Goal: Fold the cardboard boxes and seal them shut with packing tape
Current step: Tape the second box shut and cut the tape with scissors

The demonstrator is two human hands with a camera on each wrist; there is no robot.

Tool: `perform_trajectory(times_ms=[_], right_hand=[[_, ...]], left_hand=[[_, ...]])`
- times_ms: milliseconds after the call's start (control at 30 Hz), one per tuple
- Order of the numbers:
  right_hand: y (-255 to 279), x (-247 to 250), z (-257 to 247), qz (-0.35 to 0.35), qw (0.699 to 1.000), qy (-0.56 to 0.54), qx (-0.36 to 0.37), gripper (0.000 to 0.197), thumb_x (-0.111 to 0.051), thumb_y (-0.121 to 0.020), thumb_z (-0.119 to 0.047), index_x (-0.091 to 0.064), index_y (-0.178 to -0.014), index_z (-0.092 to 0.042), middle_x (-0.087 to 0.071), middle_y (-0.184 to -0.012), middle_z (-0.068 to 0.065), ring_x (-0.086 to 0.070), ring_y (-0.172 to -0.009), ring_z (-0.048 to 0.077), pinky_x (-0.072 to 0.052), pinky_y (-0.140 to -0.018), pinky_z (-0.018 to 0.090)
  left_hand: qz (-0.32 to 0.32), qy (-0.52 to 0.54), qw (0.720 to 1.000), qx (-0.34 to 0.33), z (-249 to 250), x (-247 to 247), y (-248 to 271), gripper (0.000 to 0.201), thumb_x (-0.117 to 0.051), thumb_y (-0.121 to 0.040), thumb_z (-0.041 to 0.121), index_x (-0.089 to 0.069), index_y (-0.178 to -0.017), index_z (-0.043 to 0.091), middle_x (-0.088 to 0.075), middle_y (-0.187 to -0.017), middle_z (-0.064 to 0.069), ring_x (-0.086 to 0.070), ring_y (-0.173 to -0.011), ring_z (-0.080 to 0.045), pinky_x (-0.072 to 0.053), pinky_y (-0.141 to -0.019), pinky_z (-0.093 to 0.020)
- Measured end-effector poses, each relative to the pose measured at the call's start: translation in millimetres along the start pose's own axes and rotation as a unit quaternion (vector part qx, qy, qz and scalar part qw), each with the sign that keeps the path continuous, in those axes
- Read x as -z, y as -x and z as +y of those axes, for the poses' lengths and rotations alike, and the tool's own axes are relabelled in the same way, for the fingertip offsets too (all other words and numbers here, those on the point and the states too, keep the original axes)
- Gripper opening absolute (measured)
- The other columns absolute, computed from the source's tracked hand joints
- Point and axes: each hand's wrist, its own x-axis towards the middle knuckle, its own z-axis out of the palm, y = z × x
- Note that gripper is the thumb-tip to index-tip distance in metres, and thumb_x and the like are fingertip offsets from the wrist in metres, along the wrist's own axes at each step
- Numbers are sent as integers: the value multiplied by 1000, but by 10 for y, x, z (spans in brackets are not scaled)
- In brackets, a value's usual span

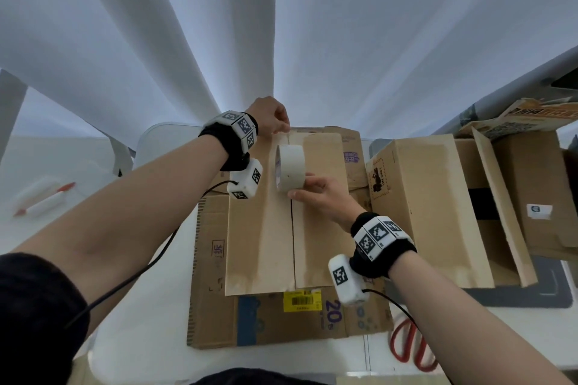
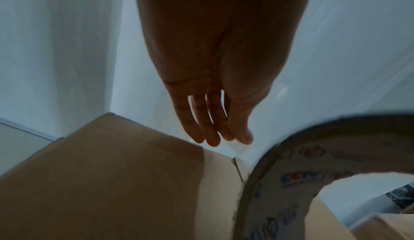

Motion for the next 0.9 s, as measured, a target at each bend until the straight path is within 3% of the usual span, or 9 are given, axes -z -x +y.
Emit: perform_trajectory(times_ms=[100,200,300,400,500,567,633,800,900], right_hand=[[-50,11,0,12,1000,-3,18,24,-70,-90,-10,-73,-112,-2,-68,-122,6,-63,-116,18,-44,-110,35],[-72,15,25,22,999,0,27,26,-72,-90,-17,-73,-113,-3,-68,-121,6,-63,-116,23,-44,-110,43],[-98,24,11,27,999,10,20,28,-73,-89,-25,-73,-107,-3,-68,-104,2,-65,-105,22,-45,-106,48],[-111,20,-31,40,999,4,17,24,-73,-87,-36,-76,-104,-19,-59,-81,-6,-58,-87,24,-48,-96,43],[-122,38,-32,40,999,10,23,31,-71,-87,-42,-74,-109,-21,-57,-76,-7,-48,-79,21,-43,-82,33],[-108,51,-47,32,999,5,24,23,-66,-95,-27,-70,-117,-24,-65,-85,-23,-52,-82,18,-45,-83,23],[-100,64,-57,27,999,0,29,27,-62,-97,-21,-67,-124,-19,-70,-108,-14,-59,-88,13,-46,-85,14],[-114,54,-63,33,999,3,20,31,-60,-99,-22,-64,-129,-17,-69,-122,-3,-63,-101,21,-48,-88,16],[-118,45,-57,36,999,1,24,31,-58,-100,-21,-64,-130,-16,-67,-124,0,-63,-104,18,-48,-88,16]], left_hand=[[3,5,1000,0,-39,-27,-71,4,-74,-86,15,-70,-88,14,-59,-71,11,-53,-66,-1,-44,-76,-23],[4,12,1000,2,-67,-47,-119,4,-73,-86,11,-71,-89,10,-59,-68,10,-53,-63,0,-43,-67,-19],[5,12,1000,4,-77,-61,-161,4,-73,-85,11,-70,-86,12,-59,-68,10,-52,-62,-1,-46,-73,-22],[7,5,1000,10,-83,-79,-213,3,-73,-86,11,-70,-87,13,-60,-69,11,-53,-63,0,-46,-76,-24],[10,5,1000,16,-85,-96,-255,1,-72,-87,13,-71,-87,13,-63,-73,7,-56,-66,-5,-45,-75,-24],[10,2,1000,18,-87,-108,-275,4,-72,-88,14,-69,-85,15,-64,-75,5,-58,-69,-10,-44,-74,-24],[10,8,1000,22,-92,-116,-291,5,-71,-88,13,-68,-84,15,-61,-68,7,-57,-62,-8,-44,-73,-24],[12,8,999,31,-98,-137,-322,3,-71,-87,12,-70,-85,14,-58,-64,8,-53,-58,-4,-47,-75,-26],[12,3,999,35,-89,-158,-329,1,-71,-87,13,-71,-88,14,-66,-78,2,-59,-71,-11,-45,-75,-24]])
